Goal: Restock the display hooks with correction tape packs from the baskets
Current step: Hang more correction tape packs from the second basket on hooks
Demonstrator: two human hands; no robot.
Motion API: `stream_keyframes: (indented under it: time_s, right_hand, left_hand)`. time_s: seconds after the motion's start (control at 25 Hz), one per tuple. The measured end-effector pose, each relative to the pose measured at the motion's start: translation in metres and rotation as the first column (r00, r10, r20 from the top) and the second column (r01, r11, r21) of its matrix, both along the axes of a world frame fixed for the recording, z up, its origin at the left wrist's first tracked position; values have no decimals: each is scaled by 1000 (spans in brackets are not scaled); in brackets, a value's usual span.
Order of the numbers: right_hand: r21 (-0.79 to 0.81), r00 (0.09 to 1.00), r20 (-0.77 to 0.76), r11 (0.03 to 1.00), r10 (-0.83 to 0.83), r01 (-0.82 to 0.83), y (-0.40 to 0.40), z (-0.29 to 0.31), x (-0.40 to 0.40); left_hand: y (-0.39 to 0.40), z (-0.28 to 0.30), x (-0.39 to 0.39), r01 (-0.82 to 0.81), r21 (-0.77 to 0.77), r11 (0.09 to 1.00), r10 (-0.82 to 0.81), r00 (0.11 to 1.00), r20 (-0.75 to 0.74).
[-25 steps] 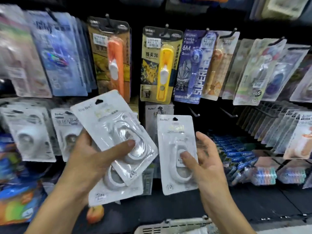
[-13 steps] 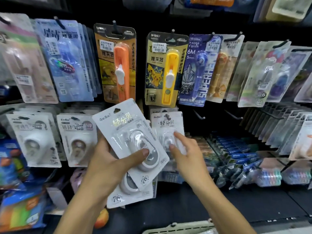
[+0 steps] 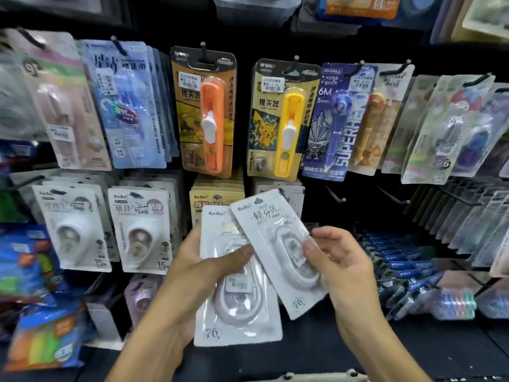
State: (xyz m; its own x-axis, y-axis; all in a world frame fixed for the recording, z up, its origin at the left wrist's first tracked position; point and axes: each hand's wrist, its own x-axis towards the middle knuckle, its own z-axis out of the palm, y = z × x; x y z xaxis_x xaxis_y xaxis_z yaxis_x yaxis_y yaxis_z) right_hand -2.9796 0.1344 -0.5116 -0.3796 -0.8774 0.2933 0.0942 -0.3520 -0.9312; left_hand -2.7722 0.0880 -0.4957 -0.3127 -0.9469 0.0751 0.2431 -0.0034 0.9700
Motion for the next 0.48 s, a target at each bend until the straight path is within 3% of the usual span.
stream_keyframes:
  time_s: [0.08,0.16,0.32,0.48]
  right_hand:
    - [-26,994,-85,998,-65,63,9,-8,1]
    - [-37,986,-93,990,-136,133,14,-13,0]
    - [77,964,-127,966,-236,247,7,-15,-4]
    - [62,930,-237,951,-282,304,3,-12,12]
  left_hand:
    - [-2,3,3,-173,-121,977,181,982,57]
    - [-2,7,4,-265,-175,948,272,962,19]
    - [0,10,-1,-385,-281,879,394,919,-24]
    - [0,9,-6,-411,-266,872,420,907,-23]
